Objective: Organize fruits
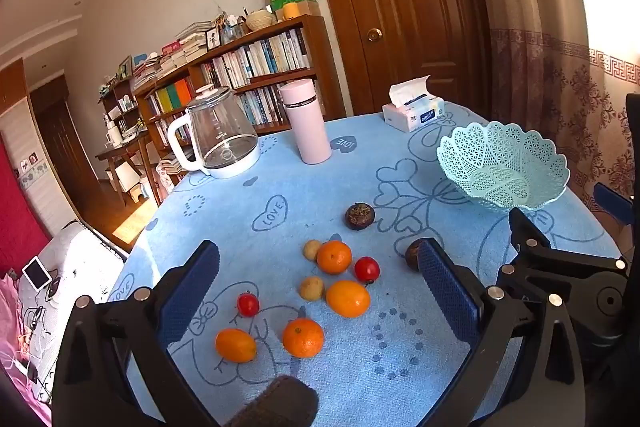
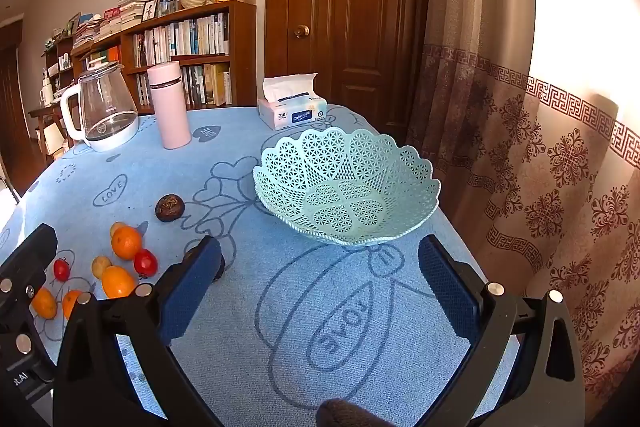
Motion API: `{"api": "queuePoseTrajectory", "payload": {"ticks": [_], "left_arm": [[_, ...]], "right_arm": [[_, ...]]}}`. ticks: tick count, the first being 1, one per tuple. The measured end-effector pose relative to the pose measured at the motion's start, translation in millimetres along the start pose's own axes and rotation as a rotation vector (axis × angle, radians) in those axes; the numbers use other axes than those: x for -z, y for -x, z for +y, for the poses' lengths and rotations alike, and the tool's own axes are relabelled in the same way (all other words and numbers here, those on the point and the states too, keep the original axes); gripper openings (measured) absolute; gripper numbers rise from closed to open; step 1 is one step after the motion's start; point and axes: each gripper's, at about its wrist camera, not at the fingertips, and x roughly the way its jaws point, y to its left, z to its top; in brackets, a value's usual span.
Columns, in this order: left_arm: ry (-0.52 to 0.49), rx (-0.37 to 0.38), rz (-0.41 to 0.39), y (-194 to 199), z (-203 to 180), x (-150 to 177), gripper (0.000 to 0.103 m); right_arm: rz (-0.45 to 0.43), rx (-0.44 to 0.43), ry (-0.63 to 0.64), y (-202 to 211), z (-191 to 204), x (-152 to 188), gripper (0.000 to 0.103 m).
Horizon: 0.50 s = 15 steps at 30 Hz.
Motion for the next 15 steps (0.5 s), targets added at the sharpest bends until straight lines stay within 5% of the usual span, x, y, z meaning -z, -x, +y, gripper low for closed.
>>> {"api": "queuePoseTrajectory", "payload": {"ticks": [15], "left_arm": [[0.0, -0.001, 0.001, 0.0, 0.0, 0.0, 0.098]], "right_arm": [[-0.005, 0.001, 0.001, 0.9, 0.3, -0.4, 0.1]]}}
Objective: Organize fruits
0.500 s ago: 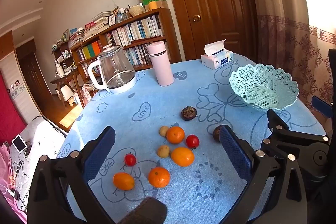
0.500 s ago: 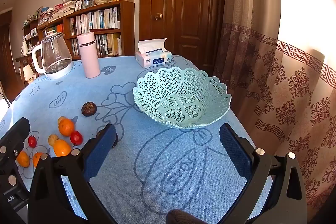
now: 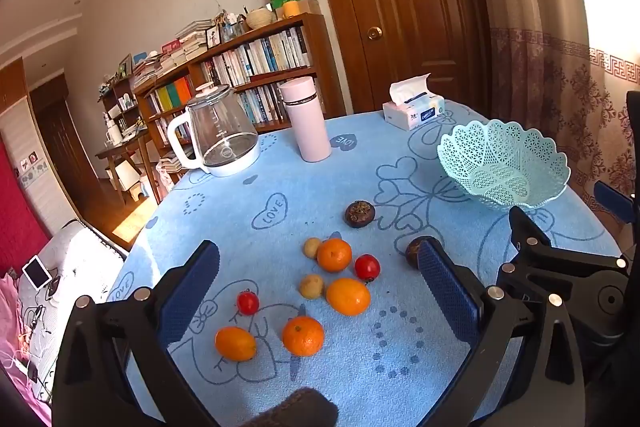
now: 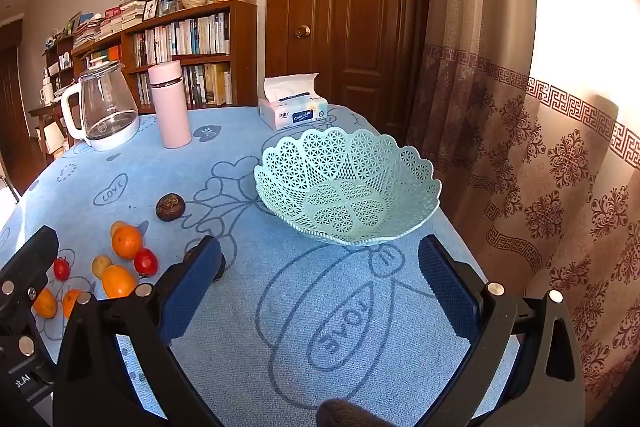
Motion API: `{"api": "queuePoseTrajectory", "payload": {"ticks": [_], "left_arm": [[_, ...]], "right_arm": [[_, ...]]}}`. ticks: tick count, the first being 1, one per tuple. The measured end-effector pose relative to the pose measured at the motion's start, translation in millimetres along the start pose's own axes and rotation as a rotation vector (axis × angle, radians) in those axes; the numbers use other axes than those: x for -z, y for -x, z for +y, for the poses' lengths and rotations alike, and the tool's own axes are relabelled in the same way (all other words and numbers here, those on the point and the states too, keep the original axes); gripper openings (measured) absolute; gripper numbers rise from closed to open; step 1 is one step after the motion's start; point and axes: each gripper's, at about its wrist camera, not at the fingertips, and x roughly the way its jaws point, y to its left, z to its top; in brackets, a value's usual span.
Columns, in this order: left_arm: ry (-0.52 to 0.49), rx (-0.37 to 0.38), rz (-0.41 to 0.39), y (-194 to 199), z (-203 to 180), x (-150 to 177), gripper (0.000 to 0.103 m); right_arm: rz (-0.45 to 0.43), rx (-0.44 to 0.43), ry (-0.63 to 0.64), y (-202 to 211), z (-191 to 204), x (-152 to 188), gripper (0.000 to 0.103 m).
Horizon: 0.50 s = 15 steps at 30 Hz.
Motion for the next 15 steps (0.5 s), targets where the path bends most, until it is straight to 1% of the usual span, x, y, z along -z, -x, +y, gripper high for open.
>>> {"api": "queuePoseTrajectory", "payload": {"ticks": [8, 11, 15], "left_arm": [[-0.001, 0.0, 0.003, 0.0, 0.1, -0.2, 0.098], [0.002, -0.001, 0.002, -4.9, 3.2, 6.9, 0.098], [0.002, 0.0, 0.005, -4.4, 1.9, 6.9, 0.098]], "right_arm": [[0.0, 0.0, 0.001, 0.2, 0.8, 0.1, 0.1], [0.0, 0.001, 0.002, 0.2, 1.2, 0.2, 0.1], [0.0, 0.0, 0.002, 0.2, 1.9, 0.4, 0.1]]}}
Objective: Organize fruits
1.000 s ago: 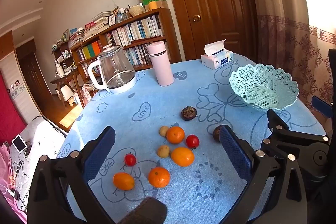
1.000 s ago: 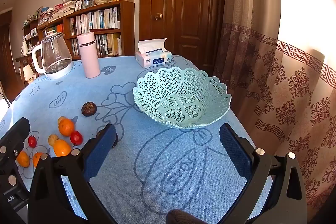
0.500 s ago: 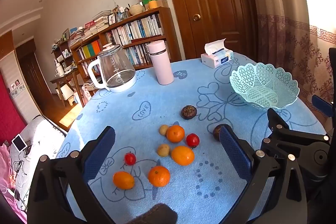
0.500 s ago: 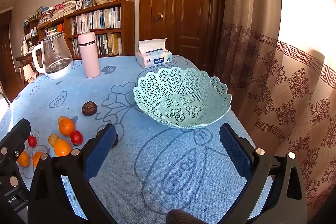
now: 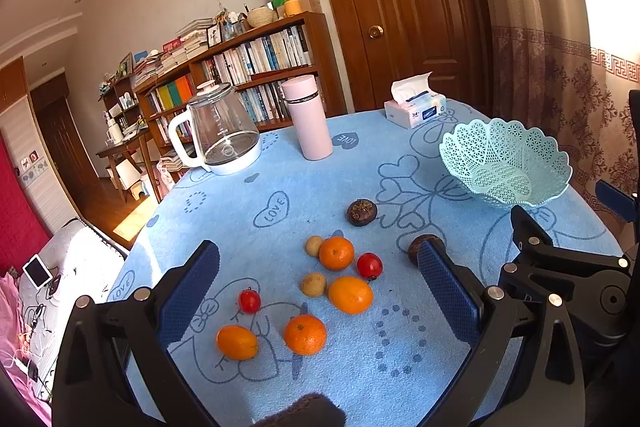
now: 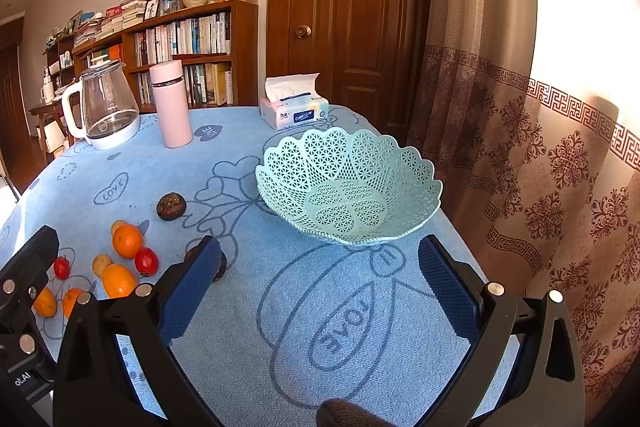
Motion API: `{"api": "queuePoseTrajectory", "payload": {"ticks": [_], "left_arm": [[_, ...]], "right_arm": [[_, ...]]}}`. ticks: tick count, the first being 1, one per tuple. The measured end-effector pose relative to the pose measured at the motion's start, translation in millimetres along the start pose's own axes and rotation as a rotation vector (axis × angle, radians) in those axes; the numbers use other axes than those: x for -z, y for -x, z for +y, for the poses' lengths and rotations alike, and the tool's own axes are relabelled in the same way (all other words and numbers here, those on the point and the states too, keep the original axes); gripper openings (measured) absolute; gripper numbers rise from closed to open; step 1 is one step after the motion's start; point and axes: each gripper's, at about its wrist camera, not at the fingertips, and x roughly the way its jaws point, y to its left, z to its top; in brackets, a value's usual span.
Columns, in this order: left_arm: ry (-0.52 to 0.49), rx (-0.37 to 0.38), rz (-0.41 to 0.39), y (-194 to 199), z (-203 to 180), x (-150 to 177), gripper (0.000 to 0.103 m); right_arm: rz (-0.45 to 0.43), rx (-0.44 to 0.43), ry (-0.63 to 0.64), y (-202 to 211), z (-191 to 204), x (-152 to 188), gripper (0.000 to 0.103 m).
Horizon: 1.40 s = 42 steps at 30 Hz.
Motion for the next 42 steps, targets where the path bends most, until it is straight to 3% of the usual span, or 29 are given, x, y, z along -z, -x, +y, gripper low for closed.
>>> {"api": "queuePoseTrajectory", "payload": {"ticks": [7, 13, 30, 42], "left_arm": [[0.013, -0.009, 0.006, -0.3, 6.5, -0.6, 0.098], [0.05, -0.028, 0.022, -2.8, 23.3, 3.8, 0.098], [0.15, -0.075, 0.105, -24.9, 74.6, 27.7, 0.098], [0.179, -0.079, 0.161, -48.5, 94.2, 37.8, 0.098]], "right_arm": [[0.001, -0.001, 0.0, -0.2, 1.9, 0.6, 0.1], [0.011, -0.052, 0.013, 2.0, 6.7, 3.6, 0.1], [0.023, -0.046, 0.11, -0.2, 51.4, 7.7, 0.1], [0.078, -0.092, 0.154, -16.8, 78.3, 10.8, 0.1]]}}
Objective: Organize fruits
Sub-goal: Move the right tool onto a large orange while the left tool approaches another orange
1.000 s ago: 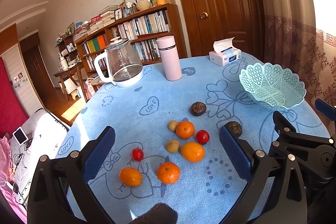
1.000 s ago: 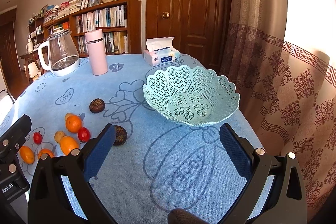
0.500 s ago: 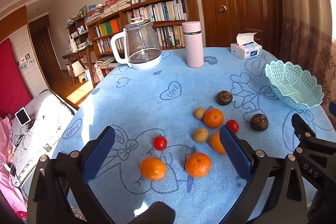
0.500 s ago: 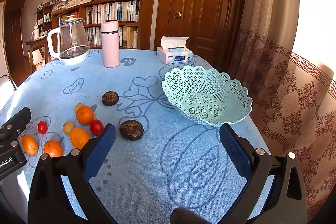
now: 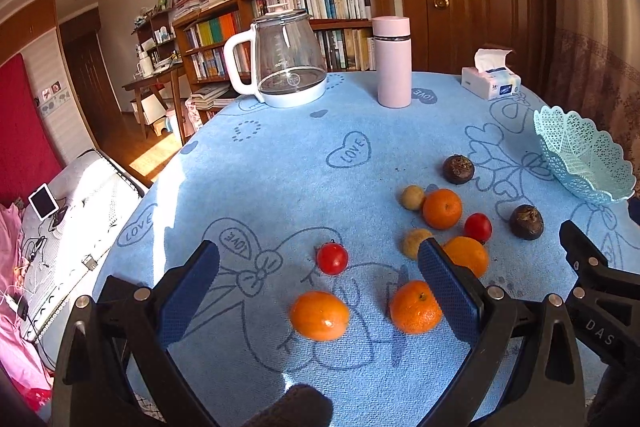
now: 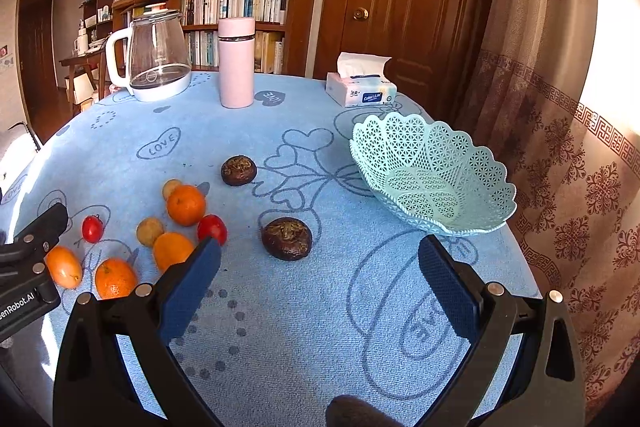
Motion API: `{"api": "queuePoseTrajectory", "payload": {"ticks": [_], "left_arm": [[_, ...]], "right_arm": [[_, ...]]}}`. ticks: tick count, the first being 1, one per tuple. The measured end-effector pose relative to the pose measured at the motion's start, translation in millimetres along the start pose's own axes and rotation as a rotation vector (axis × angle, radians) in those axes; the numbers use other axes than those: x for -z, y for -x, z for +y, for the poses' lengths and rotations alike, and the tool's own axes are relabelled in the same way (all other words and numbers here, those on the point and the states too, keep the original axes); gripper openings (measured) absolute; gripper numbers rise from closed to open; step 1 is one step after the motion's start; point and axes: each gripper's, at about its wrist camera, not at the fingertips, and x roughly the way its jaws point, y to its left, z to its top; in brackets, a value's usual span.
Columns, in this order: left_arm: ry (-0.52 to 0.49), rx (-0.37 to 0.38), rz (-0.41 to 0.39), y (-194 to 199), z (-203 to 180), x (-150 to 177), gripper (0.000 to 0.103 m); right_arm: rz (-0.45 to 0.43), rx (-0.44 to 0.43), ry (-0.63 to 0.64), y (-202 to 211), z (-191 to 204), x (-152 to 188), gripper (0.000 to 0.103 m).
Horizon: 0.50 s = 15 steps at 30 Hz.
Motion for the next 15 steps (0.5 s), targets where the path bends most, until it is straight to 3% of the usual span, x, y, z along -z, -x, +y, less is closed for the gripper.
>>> {"api": "queuePoseTrajectory", "payload": {"ticks": [15], "left_arm": [[0.024, 0.024, 0.115, -43.8, 20.2, 6.5, 0.098]], "right_arm": [[0.171, -0.141, 0.04, -42.3, 32.7, 10.7, 0.1]]}}
